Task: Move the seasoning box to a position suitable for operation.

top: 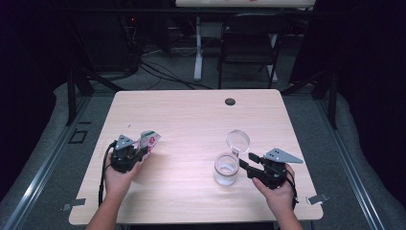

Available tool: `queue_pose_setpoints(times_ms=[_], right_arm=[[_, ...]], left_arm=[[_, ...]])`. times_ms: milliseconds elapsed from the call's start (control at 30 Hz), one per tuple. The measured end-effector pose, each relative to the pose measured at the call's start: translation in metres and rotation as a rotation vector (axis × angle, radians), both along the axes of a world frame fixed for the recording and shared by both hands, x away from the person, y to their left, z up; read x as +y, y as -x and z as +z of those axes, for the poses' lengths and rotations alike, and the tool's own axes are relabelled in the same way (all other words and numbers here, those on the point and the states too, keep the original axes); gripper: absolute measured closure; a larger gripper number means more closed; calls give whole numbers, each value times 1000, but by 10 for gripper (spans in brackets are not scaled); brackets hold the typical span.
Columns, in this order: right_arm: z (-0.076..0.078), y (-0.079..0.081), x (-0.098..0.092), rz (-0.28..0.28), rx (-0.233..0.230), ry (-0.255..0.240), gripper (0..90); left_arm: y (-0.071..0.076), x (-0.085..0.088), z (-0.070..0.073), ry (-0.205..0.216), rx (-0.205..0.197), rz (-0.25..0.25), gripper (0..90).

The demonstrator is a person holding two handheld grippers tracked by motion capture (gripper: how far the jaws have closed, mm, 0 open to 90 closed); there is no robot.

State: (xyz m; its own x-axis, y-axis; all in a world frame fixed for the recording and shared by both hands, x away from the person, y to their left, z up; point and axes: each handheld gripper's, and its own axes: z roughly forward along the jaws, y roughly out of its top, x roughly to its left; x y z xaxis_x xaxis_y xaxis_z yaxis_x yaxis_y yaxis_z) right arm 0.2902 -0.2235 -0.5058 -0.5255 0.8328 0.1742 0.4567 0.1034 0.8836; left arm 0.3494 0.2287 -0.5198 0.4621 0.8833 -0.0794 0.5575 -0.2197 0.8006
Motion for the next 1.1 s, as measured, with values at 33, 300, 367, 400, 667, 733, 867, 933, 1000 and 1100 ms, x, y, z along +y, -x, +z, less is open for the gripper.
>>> queue_pose_setpoints(times_ms=[33,300,367,400,667,733,867,933,1000,1100], right_arm=[[0,0,0,2,1,2,515],[-1,0,-1,-1,6,-1,517],[-1,0,-2,-1,6,-3,516],[-1,-1,-2,-2,6,-5,516],[-1,-1,-2,-4,10,0,517],[-1,-1,-2,-3,7,-5,518],[-1,-1,-2,-1,8,-6,517],[-1,-1,-2,-2,9,-6,517],[-1,-1,-2,-3,10,-5,517],[-1,-1,-2,-4,11,-3,518]], left_arm=[[0,1,1,4,-4,4,892],[3,12,6,29,-21,38,893],[4,15,7,36,-27,43,894],[4,16,8,38,-28,47,894],[5,22,12,50,-42,66,895],[5,24,12,52,-45,71,895],[6,26,14,56,-48,80,895],[6,26,14,55,-50,83,895],[6,27,15,53,-48,83,895],[6,29,15,58,-54,89,896]])
